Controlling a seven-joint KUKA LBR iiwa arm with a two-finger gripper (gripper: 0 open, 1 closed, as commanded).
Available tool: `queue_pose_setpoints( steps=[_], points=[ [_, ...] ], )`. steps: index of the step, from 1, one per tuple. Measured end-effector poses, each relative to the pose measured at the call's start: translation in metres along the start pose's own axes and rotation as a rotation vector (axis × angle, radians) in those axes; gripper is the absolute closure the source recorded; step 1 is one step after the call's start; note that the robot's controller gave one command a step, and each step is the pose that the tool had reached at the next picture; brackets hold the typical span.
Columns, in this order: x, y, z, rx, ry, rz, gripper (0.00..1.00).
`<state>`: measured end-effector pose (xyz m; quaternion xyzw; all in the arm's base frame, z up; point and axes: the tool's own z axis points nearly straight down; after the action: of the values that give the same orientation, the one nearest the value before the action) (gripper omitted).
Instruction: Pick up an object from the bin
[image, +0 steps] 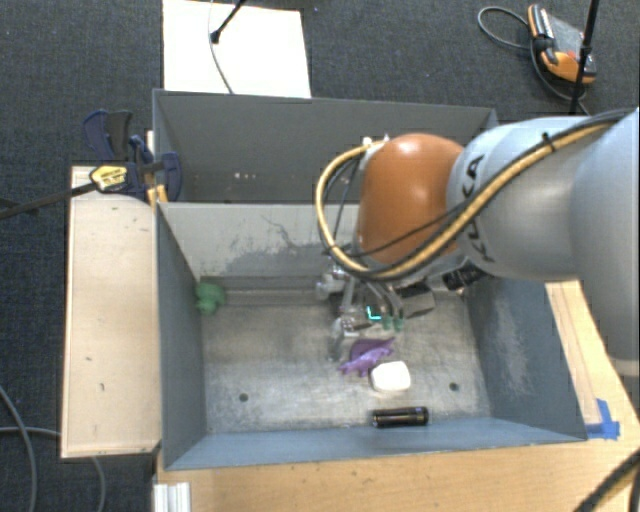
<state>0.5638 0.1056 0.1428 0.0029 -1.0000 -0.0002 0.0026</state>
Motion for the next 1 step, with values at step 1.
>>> queue_pose_setpoints(
  steps=[1],
  points=[
    [-0.002, -0.0004, -0.0042, -0.001, -0.008, 0.002, 0.0]
  ],
)
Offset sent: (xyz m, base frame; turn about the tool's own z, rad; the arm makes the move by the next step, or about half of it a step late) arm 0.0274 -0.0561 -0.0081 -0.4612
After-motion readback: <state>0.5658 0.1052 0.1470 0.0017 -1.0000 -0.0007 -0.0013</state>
